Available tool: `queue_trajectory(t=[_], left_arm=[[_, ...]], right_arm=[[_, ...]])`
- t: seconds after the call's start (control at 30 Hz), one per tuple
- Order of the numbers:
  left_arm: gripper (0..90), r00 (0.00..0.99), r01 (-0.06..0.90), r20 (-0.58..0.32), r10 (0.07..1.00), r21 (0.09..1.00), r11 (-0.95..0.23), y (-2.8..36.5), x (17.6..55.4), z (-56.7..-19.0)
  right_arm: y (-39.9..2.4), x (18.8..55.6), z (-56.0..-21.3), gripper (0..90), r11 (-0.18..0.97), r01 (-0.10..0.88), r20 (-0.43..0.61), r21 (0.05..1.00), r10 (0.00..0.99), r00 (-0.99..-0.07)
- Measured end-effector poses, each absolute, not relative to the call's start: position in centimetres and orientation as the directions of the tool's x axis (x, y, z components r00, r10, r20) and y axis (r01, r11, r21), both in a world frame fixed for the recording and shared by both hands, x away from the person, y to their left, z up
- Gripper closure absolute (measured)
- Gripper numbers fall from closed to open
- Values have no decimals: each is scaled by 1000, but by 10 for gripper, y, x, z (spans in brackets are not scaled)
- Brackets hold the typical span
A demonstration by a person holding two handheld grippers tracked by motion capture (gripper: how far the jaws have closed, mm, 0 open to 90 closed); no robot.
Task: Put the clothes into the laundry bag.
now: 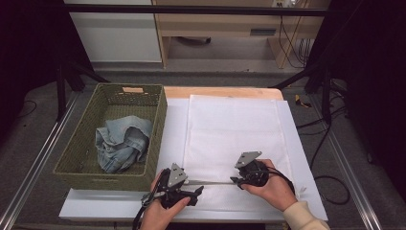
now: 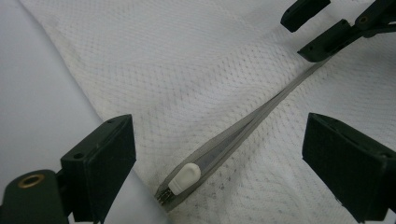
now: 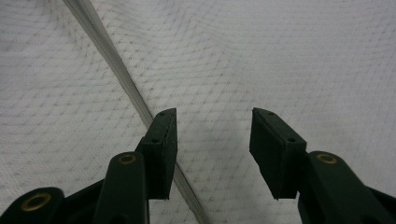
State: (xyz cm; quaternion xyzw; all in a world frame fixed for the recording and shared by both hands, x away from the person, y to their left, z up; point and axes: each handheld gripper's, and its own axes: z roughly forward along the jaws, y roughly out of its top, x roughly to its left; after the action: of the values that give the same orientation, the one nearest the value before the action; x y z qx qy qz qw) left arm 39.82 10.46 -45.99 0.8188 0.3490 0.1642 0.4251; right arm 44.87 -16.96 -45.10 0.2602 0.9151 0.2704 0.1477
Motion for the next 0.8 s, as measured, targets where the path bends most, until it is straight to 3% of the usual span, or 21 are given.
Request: queue_trajectory(t=[0.8], left_arm=[[96,706,437,-31,708,806,-400,102,397,-461]], right_arm=[[-164,452,-460,471,747,389,-105,539,517,-849]])
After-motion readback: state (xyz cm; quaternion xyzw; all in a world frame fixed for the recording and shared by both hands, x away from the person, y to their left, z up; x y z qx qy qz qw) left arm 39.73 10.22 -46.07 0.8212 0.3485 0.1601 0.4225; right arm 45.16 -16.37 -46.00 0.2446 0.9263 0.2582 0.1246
